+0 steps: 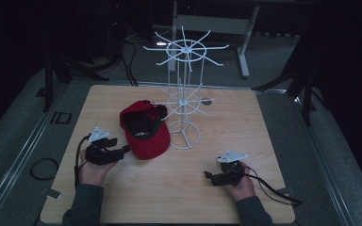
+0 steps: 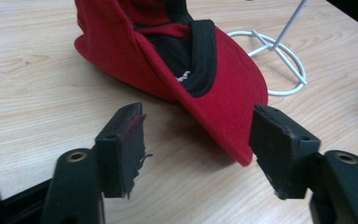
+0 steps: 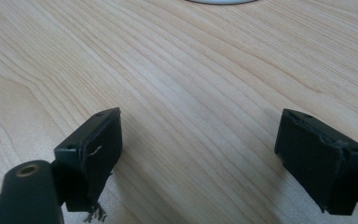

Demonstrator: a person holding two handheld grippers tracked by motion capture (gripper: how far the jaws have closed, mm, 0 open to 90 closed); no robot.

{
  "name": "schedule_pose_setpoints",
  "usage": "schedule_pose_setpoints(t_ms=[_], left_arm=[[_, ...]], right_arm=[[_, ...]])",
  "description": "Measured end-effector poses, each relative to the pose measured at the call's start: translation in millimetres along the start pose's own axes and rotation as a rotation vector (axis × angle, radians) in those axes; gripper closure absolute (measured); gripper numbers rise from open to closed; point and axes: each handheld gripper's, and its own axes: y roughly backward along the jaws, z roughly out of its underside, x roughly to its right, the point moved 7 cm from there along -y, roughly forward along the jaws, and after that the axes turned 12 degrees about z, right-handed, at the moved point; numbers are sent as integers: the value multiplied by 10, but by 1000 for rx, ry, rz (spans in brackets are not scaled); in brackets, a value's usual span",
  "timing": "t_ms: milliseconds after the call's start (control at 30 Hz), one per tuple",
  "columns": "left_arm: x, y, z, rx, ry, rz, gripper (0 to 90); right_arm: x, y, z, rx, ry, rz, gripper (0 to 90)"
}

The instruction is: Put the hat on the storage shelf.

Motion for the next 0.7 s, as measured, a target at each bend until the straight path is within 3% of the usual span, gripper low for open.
schedule_pose_setpoints(t_ms=[167,267,700], left_arm=[[-30,-96,5,-30,20,19,320],[-34,-156,19,-55,41,57,369],[20,-484,72,-127,101,129,490]], right_arm=[[0,0,0,0,0,0,147],[0,0,0,-1,-1,0,147],[0,0,0,0,0,0,147]])
